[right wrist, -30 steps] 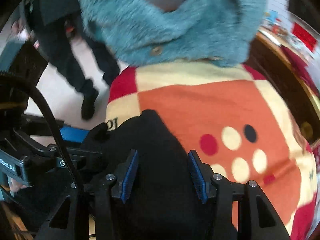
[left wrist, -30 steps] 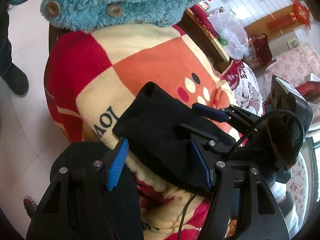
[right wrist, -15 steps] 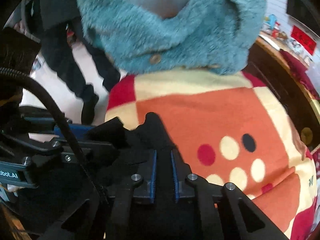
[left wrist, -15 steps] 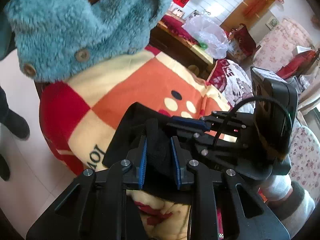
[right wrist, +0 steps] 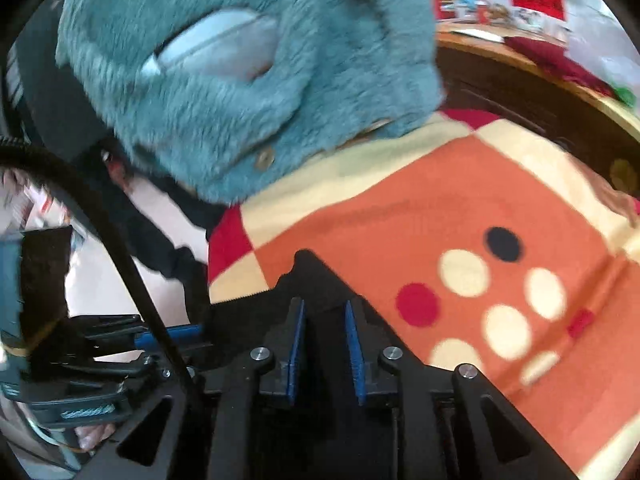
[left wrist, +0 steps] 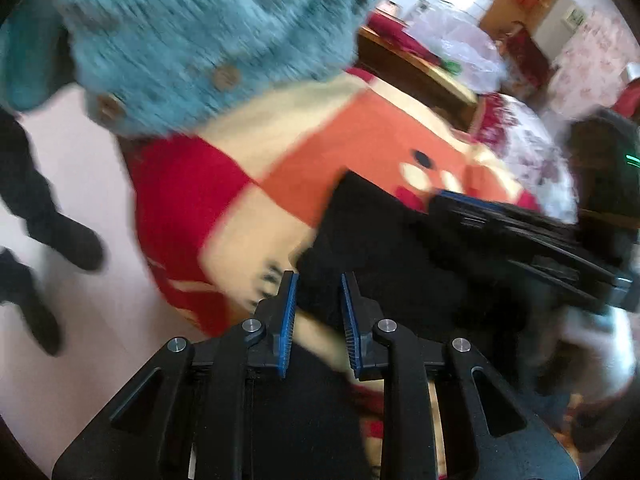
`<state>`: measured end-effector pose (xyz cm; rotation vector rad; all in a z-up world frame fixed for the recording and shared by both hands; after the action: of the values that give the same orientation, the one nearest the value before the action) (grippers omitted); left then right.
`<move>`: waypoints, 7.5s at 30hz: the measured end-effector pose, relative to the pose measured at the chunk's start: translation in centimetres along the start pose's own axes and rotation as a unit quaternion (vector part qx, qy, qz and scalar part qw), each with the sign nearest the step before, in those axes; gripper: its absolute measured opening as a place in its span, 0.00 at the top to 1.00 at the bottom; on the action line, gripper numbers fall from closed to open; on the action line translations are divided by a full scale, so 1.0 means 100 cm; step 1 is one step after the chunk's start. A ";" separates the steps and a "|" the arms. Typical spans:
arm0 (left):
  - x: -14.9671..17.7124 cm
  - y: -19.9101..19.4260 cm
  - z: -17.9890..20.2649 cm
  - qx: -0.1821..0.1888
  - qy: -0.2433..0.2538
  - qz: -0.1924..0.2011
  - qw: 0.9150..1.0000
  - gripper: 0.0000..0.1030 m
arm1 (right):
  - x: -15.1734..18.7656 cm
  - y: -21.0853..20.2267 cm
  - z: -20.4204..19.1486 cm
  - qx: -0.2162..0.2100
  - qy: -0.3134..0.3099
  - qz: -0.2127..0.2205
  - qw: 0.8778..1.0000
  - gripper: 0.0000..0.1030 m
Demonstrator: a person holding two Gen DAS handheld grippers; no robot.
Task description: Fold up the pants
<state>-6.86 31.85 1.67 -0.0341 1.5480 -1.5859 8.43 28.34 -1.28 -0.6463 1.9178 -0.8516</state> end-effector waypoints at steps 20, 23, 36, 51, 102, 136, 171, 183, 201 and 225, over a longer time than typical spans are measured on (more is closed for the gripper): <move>0.018 -0.017 0.033 0.071 0.022 -0.020 0.997 0.65 | 0.114 -0.043 -0.040 0.124 -0.098 0.026 0.987 0.62; 0.016 -0.020 0.034 0.077 0.017 -0.018 0.997 0.65 | 0.110 -0.042 -0.037 0.113 -0.090 0.019 0.989 0.87; 0.011 -0.001 0.055 0.062 0.061 -0.014 0.996 0.56 | 0.123 -0.055 -0.037 -0.012 0.032 0.036 0.999 0.63; 0.014 -0.012 0.077 0.079 0.101 -0.011 0.992 0.52 | 0.157 -0.167 0.067 0.101 0.177 0.127 0.971 0.62; 0.045 0.008 0.185 0.098 0.244 0.037 0.964 0.30 | 0.170 -0.160 0.101 0.208 0.195 0.130 0.950 0.60; 0.065 0.048 0.367 0.270 0.542 -0.072 0.793 0.30 | 0.327 -0.274 0.183 0.197 0.182 -0.123 0.955 0.59; 0.068 0.067 0.422 0.275 0.616 -0.083 0.733 0.92 | 0.307 -0.309 0.161 0.327 0.065 -0.084 0.939 0.91; 0.055 0.068 0.407 0.261 0.558 -0.085 0.783 0.94 | 0.318 -0.311 0.215 0.366 0.157 -0.088 0.913 0.91; 0.078 0.010 0.290 0.261 0.419 -0.075 0.866 0.90 | 0.292 -0.289 0.142 0.267 0.274 0.082 0.920 0.55; 0.079 0.010 0.274 0.204 0.341 -0.035 0.917 0.90 | 0.285 -0.250 0.116 0.264 0.314 0.126 0.903 0.50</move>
<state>4.74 5.80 2.60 0.7767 1.6822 -2.0816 8.35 -11.28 -0.97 0.2411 2.1110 -1.4523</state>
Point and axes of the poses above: each gripper's, at about its wrist camera, not at the fingertips, and y roughly the way its jaws point, z to its right, x to its underside, the point moved 4 cm from there along y, roughly the way its jaws point, and after that the axes turned 7 degrees about y, right-handed, at the moved point
